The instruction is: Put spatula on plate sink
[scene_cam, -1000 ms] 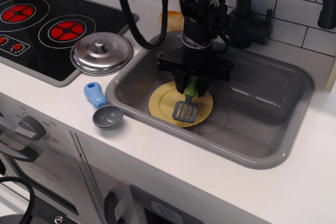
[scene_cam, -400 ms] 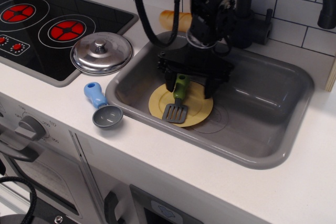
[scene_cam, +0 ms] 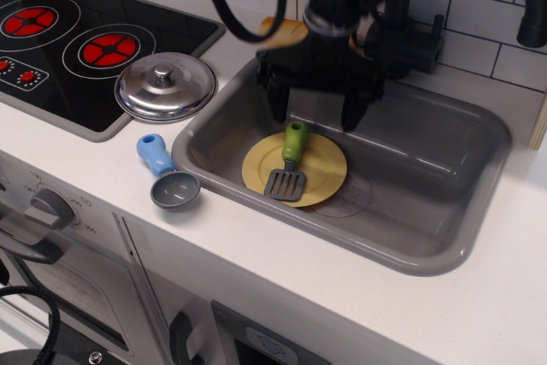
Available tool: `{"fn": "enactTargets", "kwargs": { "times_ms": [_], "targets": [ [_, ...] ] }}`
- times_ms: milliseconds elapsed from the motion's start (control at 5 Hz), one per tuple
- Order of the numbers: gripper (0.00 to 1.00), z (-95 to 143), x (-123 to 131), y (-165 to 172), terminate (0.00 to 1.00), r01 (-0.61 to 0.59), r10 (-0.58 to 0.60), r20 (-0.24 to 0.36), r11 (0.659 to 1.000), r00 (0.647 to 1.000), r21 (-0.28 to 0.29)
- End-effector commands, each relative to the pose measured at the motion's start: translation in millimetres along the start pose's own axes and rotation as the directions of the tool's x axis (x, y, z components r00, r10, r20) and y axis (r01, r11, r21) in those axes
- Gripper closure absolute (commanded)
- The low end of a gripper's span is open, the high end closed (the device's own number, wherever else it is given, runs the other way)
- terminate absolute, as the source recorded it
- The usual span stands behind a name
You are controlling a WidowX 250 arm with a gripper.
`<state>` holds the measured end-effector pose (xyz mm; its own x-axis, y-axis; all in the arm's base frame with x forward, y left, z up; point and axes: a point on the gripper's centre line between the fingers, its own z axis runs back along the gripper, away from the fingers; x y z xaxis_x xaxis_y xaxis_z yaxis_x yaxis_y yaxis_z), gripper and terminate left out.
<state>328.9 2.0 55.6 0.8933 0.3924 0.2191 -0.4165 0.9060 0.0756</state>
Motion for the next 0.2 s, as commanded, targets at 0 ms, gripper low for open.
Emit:
{"fn": "enactTargets", "kwargs": {
  "times_ms": [0],
  "targets": [
    [0.0,22.1,13.4,-3.5,1.0,-0.007,0.009,0.061,0.999,0.998,-0.032]
  ]
}}
